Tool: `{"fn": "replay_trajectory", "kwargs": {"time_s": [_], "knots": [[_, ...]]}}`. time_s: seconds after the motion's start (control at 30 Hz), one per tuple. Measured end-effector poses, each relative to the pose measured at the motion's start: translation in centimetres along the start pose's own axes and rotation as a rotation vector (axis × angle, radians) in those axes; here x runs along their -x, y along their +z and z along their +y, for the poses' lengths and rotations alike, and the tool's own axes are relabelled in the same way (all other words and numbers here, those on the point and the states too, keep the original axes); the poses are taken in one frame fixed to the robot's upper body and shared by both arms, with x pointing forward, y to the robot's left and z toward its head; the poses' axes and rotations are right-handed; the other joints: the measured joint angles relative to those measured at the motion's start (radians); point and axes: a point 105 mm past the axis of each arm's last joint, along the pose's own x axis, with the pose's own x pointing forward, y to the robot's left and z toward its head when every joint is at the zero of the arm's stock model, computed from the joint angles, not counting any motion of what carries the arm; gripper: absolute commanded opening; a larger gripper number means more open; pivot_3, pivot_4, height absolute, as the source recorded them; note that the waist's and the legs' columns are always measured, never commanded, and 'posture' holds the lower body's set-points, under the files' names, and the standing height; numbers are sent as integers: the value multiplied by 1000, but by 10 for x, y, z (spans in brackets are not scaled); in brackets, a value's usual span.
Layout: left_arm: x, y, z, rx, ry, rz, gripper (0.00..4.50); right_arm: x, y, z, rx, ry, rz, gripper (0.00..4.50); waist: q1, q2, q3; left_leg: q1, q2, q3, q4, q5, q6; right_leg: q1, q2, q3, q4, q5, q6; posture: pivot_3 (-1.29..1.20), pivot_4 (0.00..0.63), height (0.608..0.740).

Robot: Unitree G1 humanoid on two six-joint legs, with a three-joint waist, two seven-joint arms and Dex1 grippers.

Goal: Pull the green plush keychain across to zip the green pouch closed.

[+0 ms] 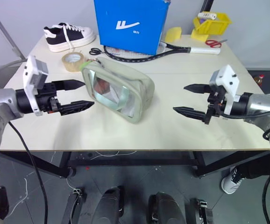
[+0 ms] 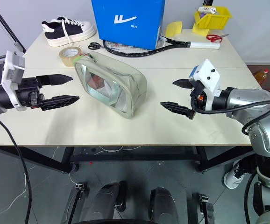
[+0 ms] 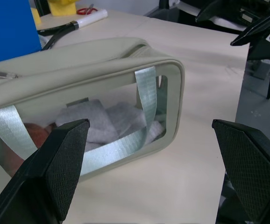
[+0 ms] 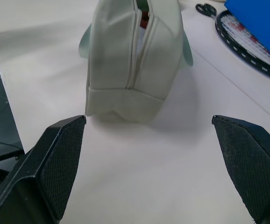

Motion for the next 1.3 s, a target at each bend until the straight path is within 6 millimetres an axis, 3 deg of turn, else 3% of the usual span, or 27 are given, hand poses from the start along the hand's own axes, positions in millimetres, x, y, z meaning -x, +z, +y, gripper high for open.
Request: {"fn": "replay_trajectory", "kwargs": {"time_s": [0.5,0.57,0.73,0.87,0.97,1.07,1.17,1.3], "knots": [[-4,8,4,16,-13,-30,4482,-1,8,-3,-10,-31,1,4500,-1,0,0,0,0,0,0,1,-1,0,0,0,0,0,0,0,150,707],[-1,12,5,28,-12,-66,4482,-3,18,-8,-9,-37,-4,4500,-3,0,0,0,0,0,0,0,-1,0,0,0,0,0,0,0,150,707],[5,36,12,18,7,-198,4482,-15,66,-22,24,-37,-71,4500,-9,0,0,0,0,0,0,1,-1,-1,0,0,0,0,0,0,150,707],[7,40,19,34,33,-243,4482,-41,78,-23,-17,16,-63,4500,-15,0,0,-1,0,1,1,2,-2,-2,0,0,2,0,0,0,150,707],[6,41,19,27,22,-257,4482,-73,105,-26,-34,35,-66,4500,-28,0,0,-1,0,1,0,2,-3,-3,0,0,3,0,0,0,150,707],[7,38,18,20,7,-248,4482,-103,123,-17,-33,77,-52,4500,-31,0,0,-2,0,2,-1,3,-4,-6,0,0,4,0,0,0,150,707],[13,26,18,-1,5,-187,4482,-136,122,2,-60,155,-8,4500,-33,0,0,-5,0,4,-1,3,-5,-9,1,0,5,0,0,0,150,707],[25,0,15,6,-2,-76,4482,-163,115,15,-72,193,45,4500,-29,-1,0,-10,0,4,3,3,-4,-13,1,0,7,0,0,0,150,707]]}}
